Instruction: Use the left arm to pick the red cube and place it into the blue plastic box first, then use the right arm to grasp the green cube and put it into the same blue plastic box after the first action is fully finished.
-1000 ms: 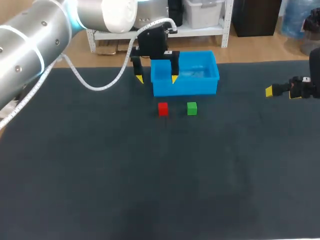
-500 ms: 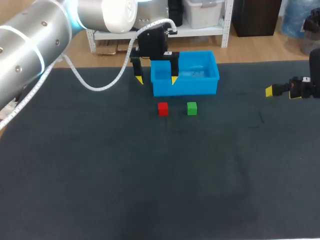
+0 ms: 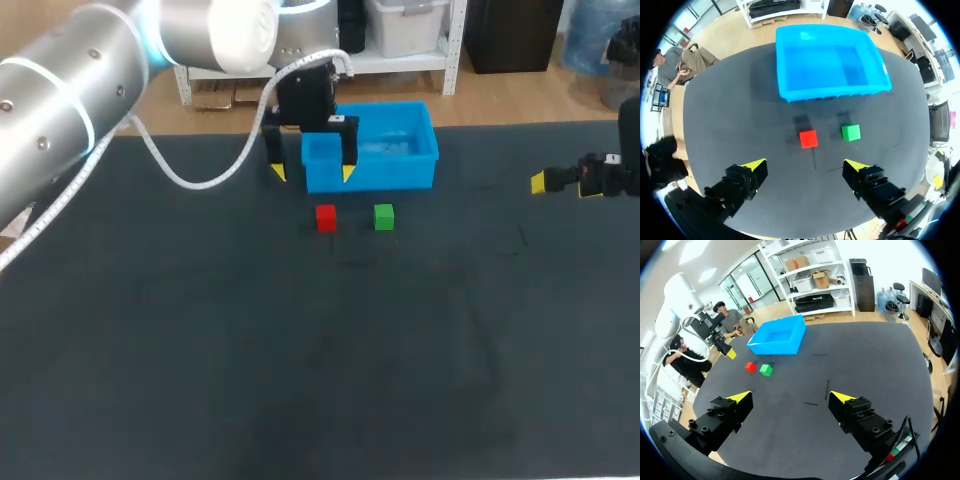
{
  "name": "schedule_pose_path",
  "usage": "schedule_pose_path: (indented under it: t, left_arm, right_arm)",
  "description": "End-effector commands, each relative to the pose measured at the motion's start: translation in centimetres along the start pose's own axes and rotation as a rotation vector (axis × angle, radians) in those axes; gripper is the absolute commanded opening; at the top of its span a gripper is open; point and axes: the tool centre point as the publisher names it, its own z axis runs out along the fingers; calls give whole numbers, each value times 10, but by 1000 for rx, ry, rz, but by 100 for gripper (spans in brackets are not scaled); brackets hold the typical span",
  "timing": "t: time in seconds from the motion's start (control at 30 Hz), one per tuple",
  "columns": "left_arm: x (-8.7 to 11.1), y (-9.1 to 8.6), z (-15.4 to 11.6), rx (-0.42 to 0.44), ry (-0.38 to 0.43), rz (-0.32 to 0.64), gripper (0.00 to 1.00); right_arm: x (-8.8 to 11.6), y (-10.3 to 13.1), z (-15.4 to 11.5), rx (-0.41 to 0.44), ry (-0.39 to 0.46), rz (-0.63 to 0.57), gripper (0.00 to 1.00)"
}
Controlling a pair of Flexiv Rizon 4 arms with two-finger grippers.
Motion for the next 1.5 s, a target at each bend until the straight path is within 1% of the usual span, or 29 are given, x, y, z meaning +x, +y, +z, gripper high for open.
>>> schedule_pose_path:
  t: [0.03, 0.6, 0.83, 1.13, 1.5]
  left_arm:
    - [-8, -6, 6, -10, 26, -10, 100]
    - [-6, -13, 23, -14, 63, -105, 100]
    - [-4, -11, 32, -5, 89, -145, 100]
    - [-3, -7, 43, 4, 117, -175, 100]
    - [-3, -6, 55, -6, 143, -182, 100]
  right_arm:
    - [0, 0, 0, 2, 1, 0, 100]
    - [0, 0, 0, 2, 1, 0, 100]
    - [0, 0, 0, 2, 1, 0, 100]
    - [0, 0, 0, 2, 1, 0, 100]
    - [0, 0, 0, 2, 1, 0, 100]
